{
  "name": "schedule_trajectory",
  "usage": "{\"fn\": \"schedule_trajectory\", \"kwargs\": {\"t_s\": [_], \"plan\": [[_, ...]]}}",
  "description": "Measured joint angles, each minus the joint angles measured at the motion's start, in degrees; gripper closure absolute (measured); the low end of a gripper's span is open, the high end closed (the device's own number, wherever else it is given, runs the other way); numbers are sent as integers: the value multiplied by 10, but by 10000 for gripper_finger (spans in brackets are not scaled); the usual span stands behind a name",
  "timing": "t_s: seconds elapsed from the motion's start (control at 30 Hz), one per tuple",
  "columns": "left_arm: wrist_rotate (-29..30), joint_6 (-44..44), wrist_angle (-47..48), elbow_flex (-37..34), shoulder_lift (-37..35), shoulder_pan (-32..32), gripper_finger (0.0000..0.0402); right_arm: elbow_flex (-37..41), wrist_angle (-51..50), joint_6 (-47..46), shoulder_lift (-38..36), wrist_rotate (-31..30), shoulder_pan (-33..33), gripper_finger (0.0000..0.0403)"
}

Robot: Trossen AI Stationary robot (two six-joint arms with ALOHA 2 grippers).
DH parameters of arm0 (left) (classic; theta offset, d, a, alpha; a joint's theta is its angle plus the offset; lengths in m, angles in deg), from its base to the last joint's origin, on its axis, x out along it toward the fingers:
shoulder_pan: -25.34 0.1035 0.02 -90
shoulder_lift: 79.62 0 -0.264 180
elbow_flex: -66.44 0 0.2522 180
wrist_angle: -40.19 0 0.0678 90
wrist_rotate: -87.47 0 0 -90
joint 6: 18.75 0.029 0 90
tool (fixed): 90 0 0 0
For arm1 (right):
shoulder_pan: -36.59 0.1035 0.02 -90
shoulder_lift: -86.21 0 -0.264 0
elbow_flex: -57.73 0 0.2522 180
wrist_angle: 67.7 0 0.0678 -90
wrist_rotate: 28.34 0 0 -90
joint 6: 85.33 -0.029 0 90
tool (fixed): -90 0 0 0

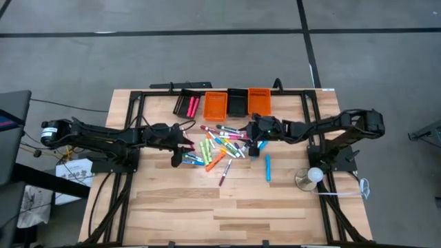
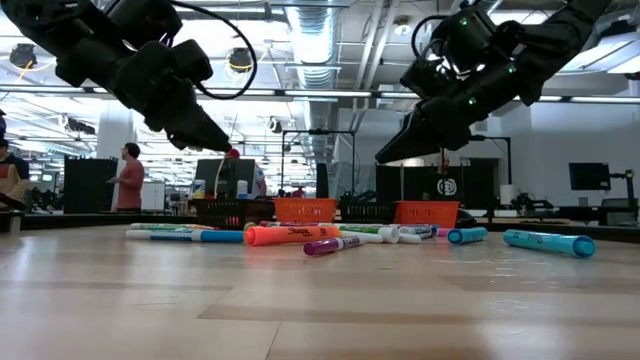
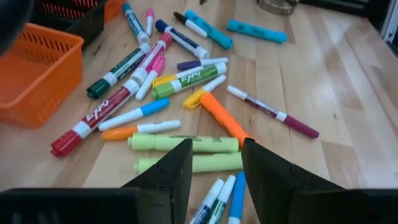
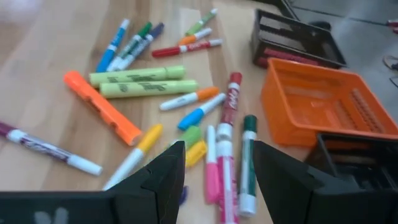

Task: Pick & Place Markers
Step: Put the big orange highlighter pen into the left black basket

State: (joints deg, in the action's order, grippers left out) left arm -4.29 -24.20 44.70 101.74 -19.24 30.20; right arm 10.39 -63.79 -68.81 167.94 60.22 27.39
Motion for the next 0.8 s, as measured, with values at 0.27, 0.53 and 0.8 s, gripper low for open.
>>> {"fn": "schedule_trajectory", "kwargs": {"t_s": [0.27,0.53,0.8], "plan": [[0,-22,-7,0,0,-5,266,0,-10,-29,0,0,23,226],[0,-26,-3,0,0,-29,266,0,-9,-48,0,-1,28,226],[-13,-28,48,0,0,-42,266,0,-48,-46,0,-43,7,226]]}}
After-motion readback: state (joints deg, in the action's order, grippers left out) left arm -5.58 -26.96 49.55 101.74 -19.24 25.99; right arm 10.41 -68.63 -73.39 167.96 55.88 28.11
